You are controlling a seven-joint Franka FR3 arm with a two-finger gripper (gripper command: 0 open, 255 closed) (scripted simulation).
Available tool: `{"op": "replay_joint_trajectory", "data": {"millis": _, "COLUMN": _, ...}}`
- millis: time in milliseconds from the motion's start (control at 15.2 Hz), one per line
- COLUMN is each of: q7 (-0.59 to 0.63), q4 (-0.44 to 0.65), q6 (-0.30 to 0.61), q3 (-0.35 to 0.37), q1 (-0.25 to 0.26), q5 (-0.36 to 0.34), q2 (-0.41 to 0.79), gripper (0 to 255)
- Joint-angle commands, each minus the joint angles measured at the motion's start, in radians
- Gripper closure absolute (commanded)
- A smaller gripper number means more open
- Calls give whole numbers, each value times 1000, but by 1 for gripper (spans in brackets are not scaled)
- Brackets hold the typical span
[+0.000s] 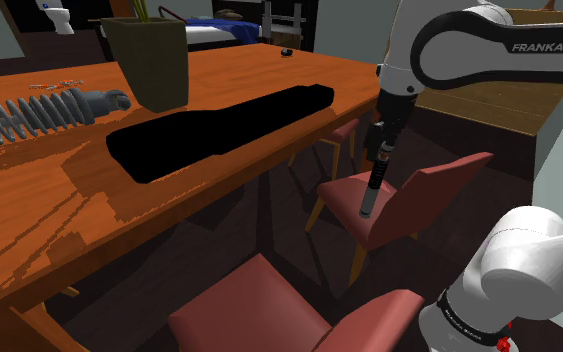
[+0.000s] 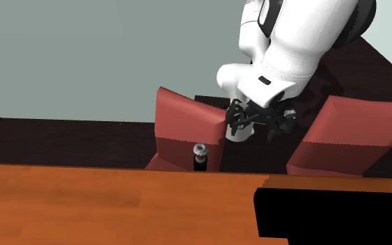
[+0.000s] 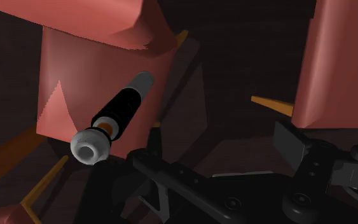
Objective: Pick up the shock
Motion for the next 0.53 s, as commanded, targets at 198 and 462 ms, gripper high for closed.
{"op": "replay_joint_trajectory", "data": {"millis": 198, "q7": -74, "q4": 13, "q6": 42, "q3": -65, "q1": -25, "q5": -43, "q2": 26, "gripper": 0}}
{"op": "replay_joint_trajectory", "data": {"millis": 462, "q7": -171, "q4": 48, "q6": 100, "q3": -152, "q1": -52, "q5": -89, "q2": 77, "gripper": 0}}
